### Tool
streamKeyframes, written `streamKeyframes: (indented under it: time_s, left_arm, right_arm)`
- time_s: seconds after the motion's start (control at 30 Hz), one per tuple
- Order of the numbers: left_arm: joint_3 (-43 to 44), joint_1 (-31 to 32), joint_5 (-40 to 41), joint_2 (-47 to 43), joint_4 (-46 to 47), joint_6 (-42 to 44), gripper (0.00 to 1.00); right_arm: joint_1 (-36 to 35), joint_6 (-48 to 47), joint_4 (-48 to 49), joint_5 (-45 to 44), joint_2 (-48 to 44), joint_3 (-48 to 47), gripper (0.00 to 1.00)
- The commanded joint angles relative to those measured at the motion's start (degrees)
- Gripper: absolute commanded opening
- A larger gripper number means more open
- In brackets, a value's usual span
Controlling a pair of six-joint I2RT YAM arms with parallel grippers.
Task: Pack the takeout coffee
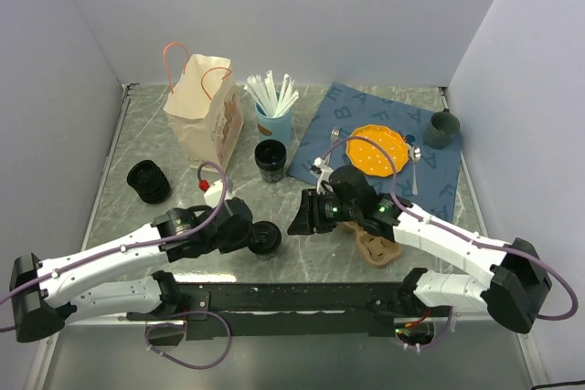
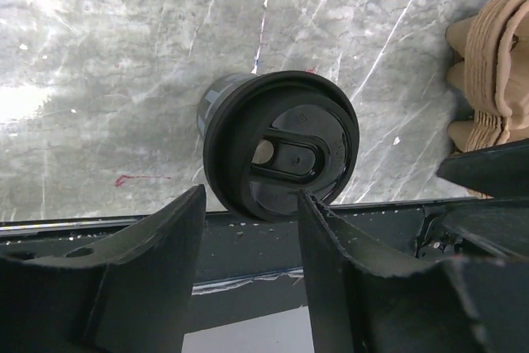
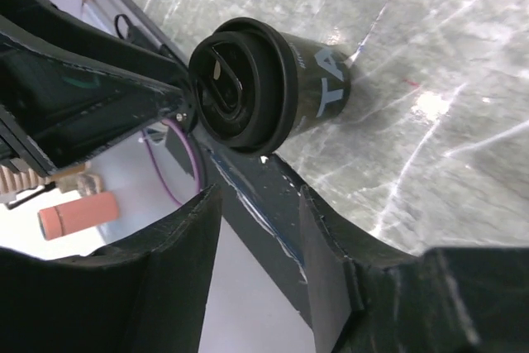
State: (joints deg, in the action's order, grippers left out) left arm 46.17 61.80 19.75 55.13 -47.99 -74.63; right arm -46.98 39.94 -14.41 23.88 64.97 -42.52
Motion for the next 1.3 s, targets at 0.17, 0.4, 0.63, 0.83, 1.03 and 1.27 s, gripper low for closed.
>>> streamKeyframes:
  time_s: [0.17, 0.4, 0.63, 0.83, 1.03, 1.27]
  left_arm:
    - [-1.70, -2.47, -2.87, 0.06, 6.06, 1.15, 0.56]
    - [-4.59, -4.14, -4.63, -0.03, 5.98, 1.77, 0.53]
    - [-5.31, -4.50, -5.77, 0.59, 6.77, 2.82, 0.52]
    - [-3.20, -4.50, -5.24, 0.85, 6.85, 4.40, 0.53]
    - [-2.14, -4.50, -6.04, 2.70, 7.82, 4.93, 0.53]
    - [-0.91, -4.50, -6.39, 3.92, 9.93, 5.81, 0.54]
  right_arm:
    - [0.40, 6.63, 12.21, 3.45, 4.11, 3.76, 0.47]
    - [0.31, 9.18, 17.57, 3.63, 7.63, 5.34, 0.44]
    - [0.31, 10.33, 20.92, 3.54, 10.00, 6.40, 0.42]
    - [0.31, 10.86, 22.67, 3.54, 10.62, 7.45, 0.41]
    - [0.31, 12.18, 23.03, 2.93, 9.56, 8.94, 0.38]
    - [0.31, 10.95, 22.24, 2.75, 10.53, 8.51, 0.36]
